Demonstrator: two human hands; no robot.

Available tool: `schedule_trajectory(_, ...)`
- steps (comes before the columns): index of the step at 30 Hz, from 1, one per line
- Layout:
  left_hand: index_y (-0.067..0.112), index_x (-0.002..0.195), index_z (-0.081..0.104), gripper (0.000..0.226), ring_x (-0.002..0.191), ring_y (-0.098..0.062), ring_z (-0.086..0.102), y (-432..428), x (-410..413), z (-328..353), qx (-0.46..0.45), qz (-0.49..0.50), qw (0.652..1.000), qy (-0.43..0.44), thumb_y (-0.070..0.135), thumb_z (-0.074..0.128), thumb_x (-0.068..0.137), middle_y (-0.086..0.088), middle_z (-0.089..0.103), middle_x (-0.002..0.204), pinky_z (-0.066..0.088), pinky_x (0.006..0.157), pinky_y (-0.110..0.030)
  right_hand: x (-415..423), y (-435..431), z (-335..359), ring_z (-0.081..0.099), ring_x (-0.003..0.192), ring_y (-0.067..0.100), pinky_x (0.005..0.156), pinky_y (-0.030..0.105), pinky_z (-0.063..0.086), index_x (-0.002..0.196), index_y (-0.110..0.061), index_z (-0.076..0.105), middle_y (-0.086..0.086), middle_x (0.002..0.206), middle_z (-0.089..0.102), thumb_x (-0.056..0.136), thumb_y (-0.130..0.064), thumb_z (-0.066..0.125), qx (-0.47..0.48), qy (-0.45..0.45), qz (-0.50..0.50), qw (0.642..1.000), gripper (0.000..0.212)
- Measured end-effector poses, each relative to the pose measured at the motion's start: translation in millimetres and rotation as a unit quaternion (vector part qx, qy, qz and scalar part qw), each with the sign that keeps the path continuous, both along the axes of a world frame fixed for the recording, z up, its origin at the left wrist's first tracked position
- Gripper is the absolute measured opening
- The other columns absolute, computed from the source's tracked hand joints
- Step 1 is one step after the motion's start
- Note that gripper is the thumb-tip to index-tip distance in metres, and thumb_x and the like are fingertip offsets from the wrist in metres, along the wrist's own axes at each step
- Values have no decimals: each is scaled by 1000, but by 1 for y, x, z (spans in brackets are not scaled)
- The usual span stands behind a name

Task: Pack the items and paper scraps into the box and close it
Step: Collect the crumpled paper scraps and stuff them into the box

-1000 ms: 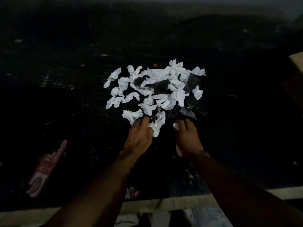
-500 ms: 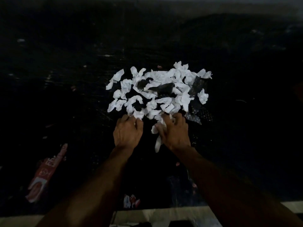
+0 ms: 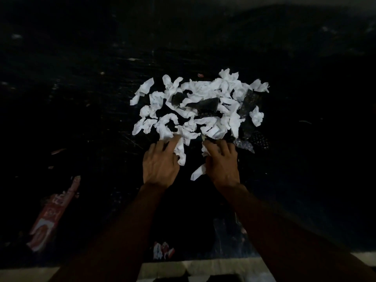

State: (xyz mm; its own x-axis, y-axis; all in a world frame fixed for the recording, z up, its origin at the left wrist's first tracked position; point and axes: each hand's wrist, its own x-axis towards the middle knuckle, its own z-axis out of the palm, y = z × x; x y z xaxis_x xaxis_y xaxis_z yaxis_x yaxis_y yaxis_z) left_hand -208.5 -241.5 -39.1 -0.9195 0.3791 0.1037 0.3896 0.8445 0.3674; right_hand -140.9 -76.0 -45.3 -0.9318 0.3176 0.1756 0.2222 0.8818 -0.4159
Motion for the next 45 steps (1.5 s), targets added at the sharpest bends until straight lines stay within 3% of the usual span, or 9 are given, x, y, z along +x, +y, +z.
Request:
schedule_trajectory(4,35,122,57,58,104,-31,42,1,0,-1,-38,-26,999,18,6,53,71,-9,44,117,46,83,-46,2,-2,4,46,100,41,81,47,44,101,-22,61,18,113,52,67,-5,71,3,-45,-3,999,39)
schedule_trajectory(12,10,114,65,48,138,-31,28,-5,5,-2,36,-92,995,5,36,44,80,-16,40,143,30,109,-54,14,-7,1,46,111,34,97,49,35,104,-23,54,10,122,53,78,-55,56,70,-32,-28,997,41)
schedule_trajectory(16,13,109,68,43,135,-28,35,-1,3,-8,57,-69,996,13,48,50,90,-14,47,138,32,110,-48,14,-4,-7,43,118,37,100,47,39,104,-16,56,18,130,49,86,-39,57,49,-9,-7,999,30)
schedule_trajectory(20,10,103,58,14,112,-26,48,1,5,-8,111,-29,993,11,12,52,90,-13,56,118,43,97,-45,10,5,-10,52,99,37,85,45,48,100,-11,60,19,112,58,88,-24,55,17,7,-20,1000,19)
schedule_trajectory(23,11,111,47,30,99,-22,50,2,8,-1,157,-16,987,-27,0,54,84,-9,53,109,48,86,-43,5,15,2,58,87,37,71,36,46,100,-6,63,17,98,60,81,-14,66,-49,-7,-32,998,21)
schedule_trajectory(30,28,134,27,62,99,-8,47,0,14,11,233,19,971,-52,29,66,86,-8,44,120,43,77,-29,2,15,23,61,78,26,71,36,52,106,-18,58,4,85,64,74,-19,70,-181,31,-98,978,35)
schedule_trajectory(34,25,149,15,80,98,-13,51,2,7,4,164,52,984,-36,41,64,87,-11,38,126,47,78,-28,-1,12,30,62,101,28,91,40,52,142,-26,30,11,112,64,77,-24,69,-291,23,-220,931,76)
schedule_trajectory(40,10,110,60,36,100,-27,45,3,3,-13,72,12,995,65,39,64,87,-14,42,113,52,79,-44,-13,15,28,58,106,40,85,43,49,121,-19,55,14,124,55,89,-45,57,-116,-108,-213,964,41)
schedule_trajectory(45,6,86,60,16,122,-25,40,1,-1,-18,88,-9,995,55,22,61,90,-10,48,132,43,98,-37,4,-6,-1,52,102,31,75,39,48,93,-14,65,13,117,51,79,-40,69,-1,14,-148,989,30)
